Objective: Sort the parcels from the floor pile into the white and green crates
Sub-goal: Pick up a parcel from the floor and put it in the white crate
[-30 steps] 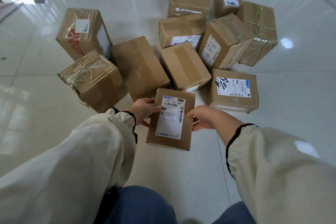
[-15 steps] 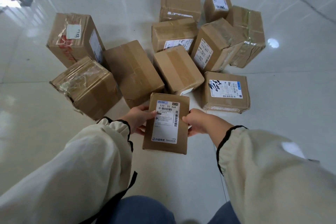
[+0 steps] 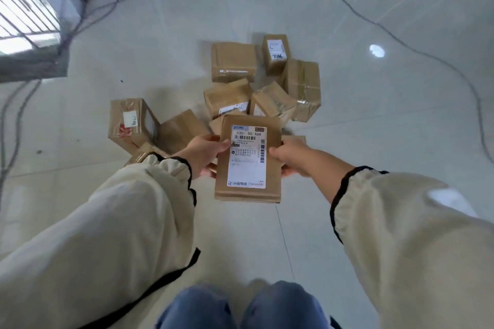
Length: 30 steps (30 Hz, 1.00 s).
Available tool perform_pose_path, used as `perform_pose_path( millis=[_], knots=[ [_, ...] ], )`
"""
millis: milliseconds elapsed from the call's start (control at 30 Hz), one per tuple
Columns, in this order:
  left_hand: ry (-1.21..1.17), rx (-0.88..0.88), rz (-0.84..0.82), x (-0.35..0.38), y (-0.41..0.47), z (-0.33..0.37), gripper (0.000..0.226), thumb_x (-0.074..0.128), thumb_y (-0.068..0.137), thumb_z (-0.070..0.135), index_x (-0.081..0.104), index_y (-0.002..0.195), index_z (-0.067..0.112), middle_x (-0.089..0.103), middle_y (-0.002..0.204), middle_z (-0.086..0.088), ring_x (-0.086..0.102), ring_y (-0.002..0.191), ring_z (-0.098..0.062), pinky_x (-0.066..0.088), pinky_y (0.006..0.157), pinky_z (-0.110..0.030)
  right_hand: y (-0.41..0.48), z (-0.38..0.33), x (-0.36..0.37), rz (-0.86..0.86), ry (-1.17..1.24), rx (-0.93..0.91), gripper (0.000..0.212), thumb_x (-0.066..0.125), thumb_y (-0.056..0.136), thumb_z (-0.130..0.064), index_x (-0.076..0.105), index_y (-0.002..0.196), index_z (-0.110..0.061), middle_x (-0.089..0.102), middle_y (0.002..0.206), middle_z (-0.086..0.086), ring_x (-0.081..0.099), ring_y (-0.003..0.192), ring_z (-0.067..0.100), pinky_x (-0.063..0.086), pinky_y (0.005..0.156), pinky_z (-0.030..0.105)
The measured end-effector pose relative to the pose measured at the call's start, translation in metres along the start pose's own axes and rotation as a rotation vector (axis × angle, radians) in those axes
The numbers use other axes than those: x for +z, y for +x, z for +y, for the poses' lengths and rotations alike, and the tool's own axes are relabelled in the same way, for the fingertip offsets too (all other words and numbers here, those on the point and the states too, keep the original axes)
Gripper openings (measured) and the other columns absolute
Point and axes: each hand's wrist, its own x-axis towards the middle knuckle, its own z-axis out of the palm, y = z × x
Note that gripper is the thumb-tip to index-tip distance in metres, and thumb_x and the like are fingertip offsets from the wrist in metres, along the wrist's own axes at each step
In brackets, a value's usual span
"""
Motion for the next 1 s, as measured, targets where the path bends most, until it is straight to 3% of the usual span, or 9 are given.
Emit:
perform_pose_path(
  millis=[67, 233, 333, 433, 533, 600, 667, 800, 1000],
  knots=[
    [-0.006, 0.022, -0.013, -0.003, -0.051, 0.042, 0.019, 0.059, 0.092, 0.023, 0.054, 0.11, 0.019, 0.062, 0.09, -0.002, 0.06, 0.069, -0.023, 0.05, 0.056, -0.038, -0.054, -0.026, -0.024, 0.04, 0.077, -0.011, 0.032, 0.049, 0.097, -0.016, 0.048, 0.128, -0.006, 0.063, 0.115, 0.013, 0.063, 0.099, 0.028, 0.054, 0.078, 0.039],
    [0.066, 0.117, -0.059, -0.011, -0.188, 0.151, 0.032, 0.061, 0.091, 0.026, 0.054, 0.121, 0.016, 0.065, 0.103, -0.007, 0.064, 0.082, -0.031, 0.053, 0.068, -0.041, -0.2, -0.093, -0.091, 0.099, 0.132, -0.055, 0.017, 0.049, 0.095, -0.017, 0.054, 0.11, -0.01, 0.062, 0.083, 0.003, 0.06, 0.074, 0.02, 0.048, 0.065, 0.032],
    [0.083, 0.166, -0.091, -0.007, -0.267, 0.208, 0.023, 0.059, 0.092, 0.025, 0.055, 0.112, 0.015, 0.063, 0.102, -0.007, 0.062, 0.088, -0.032, 0.053, 0.078, -0.046, -0.283, -0.13, -0.134, 0.159, 0.115, -0.08, 0.014, 0.049, 0.095, -0.02, 0.055, 0.104, -0.011, 0.06, 0.077, 0.003, 0.057, 0.064, 0.017, 0.043, 0.053, 0.025],
    [0.099, 0.228, -0.114, 0.005, -0.329, 0.249, 0.021, 0.058, 0.093, 0.024, 0.056, 0.112, 0.016, 0.064, 0.096, -0.004, 0.062, 0.078, -0.024, 0.053, 0.065, -0.038, -0.351, -0.154, -0.175, 0.217, 0.097, -0.081, 0.014, 0.048, 0.095, -0.019, 0.053, 0.1, -0.007, 0.057, 0.073, 0.005, 0.054, 0.06, 0.017, 0.039, 0.05, 0.024],
    [0.112, 0.3, -0.156, 0.02, -0.371, 0.285, 0.03, 0.059, 0.092, 0.027, 0.056, 0.119, 0.014, 0.065, 0.097, -0.005, 0.063, 0.083, -0.028, 0.054, 0.072, -0.041, -0.399, -0.169, -0.212, 0.257, 0.103, -0.108, 0.016, 0.048, 0.094, -0.019, 0.052, 0.102, -0.006, 0.058, 0.08, 0.007, 0.056, 0.065, 0.021, 0.046, 0.055, 0.029],
    [0.133, 0.356, -0.177, 0.031, -0.393, 0.305, 0.029, 0.059, 0.093, 0.027, 0.056, 0.119, 0.014, 0.063, 0.096, -0.006, 0.063, 0.084, -0.031, 0.054, 0.077, -0.043, -0.422, -0.17, -0.234, 0.283, 0.142, -0.122, 0.021, 0.048, 0.092, -0.017, 0.054, 0.108, -0.005, 0.062, 0.096, 0.011, 0.062, 0.079, 0.027, 0.056, 0.074, 0.039],
    [0.167, 0.427, -0.205, 0.043, -0.413, 0.324, 0.028, 0.057, 0.093, 0.028, 0.058, 0.117, 0.013, 0.063, 0.099, -0.008, 0.064, 0.083, -0.031, 0.055, 0.073, -0.04, -0.443, -0.17, -0.254, 0.319, 0.178, -0.139, 0.03, 0.048, 0.089, -0.017, 0.054, 0.116, -0.005, 0.061, 0.113, 0.015, 0.064, 0.091, 0.032, 0.055, 0.086, 0.045],
    [0.279, 0.562, -0.252, 0.069, -0.442, 0.35, 0.024, 0.058, 0.091, 0.032, 0.062, 0.109, 0.016, 0.065, 0.106, -0.011, 0.067, 0.086, -0.032, 0.057, 0.077, -0.04, -0.48, -0.16, -0.287, 0.403, 0.22, -0.179, 0.034, 0.047, 0.088, -0.017, 0.054, 0.119, -0.005, 0.06, 0.118, 0.017, 0.065, 0.098, 0.035, 0.056, 0.085, 0.046],
    [0.342, 0.662, -0.374, 0.123, -0.473, 0.372, 0.018, 0.057, 0.092, 0.028, 0.061, 0.105, 0.017, 0.066, 0.101, -0.009, 0.067, 0.083, -0.029, 0.056, 0.07, -0.035, -0.524, -0.129, -0.33, 0.547, 0.296, -0.164, 0.036, 0.047, 0.09, -0.021, 0.05, 0.122, -0.005, 0.057, 0.12, 0.015, 0.06, 0.083, 0.032, 0.054, 0.067, 0.034]
  ],
)
